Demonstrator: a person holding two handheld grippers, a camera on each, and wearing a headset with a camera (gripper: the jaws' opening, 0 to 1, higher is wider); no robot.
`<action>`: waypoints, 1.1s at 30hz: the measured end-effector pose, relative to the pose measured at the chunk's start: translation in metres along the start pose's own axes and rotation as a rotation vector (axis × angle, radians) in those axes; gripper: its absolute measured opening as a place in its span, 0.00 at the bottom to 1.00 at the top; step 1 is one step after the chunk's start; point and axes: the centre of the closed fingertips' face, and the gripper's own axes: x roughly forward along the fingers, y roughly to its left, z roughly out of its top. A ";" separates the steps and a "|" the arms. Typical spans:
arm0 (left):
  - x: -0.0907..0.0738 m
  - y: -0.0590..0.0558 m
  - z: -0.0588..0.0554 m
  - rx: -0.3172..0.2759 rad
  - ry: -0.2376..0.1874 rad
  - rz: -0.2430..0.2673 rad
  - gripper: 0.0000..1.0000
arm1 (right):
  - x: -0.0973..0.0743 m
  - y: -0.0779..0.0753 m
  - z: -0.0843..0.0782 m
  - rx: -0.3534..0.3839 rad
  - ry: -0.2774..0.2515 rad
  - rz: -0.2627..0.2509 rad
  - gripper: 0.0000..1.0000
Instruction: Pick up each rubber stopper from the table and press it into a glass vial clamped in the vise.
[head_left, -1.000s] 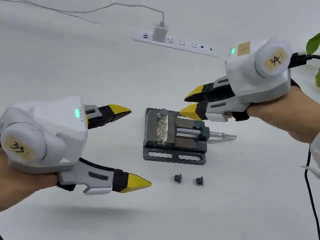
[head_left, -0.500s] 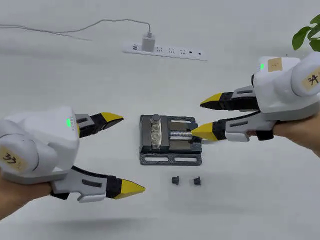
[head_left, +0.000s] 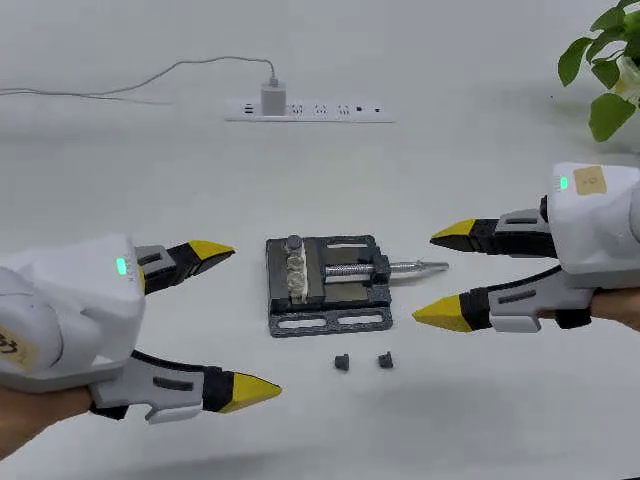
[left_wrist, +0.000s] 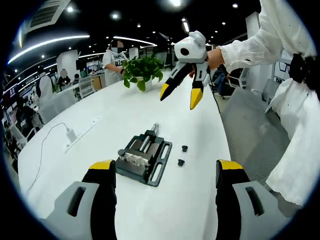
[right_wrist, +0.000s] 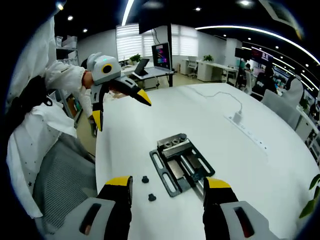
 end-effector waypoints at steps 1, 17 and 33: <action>0.001 -0.001 0.000 0.004 0.003 -0.003 0.80 | -0.001 0.001 -0.003 0.000 -0.002 -0.001 0.54; 0.023 -0.016 -0.010 0.072 0.086 -0.064 0.74 | -0.013 0.015 -0.039 0.000 -0.064 0.001 0.77; 0.062 -0.025 -0.030 0.136 0.167 -0.145 0.55 | -0.011 0.018 -0.057 -0.017 -0.082 0.011 0.86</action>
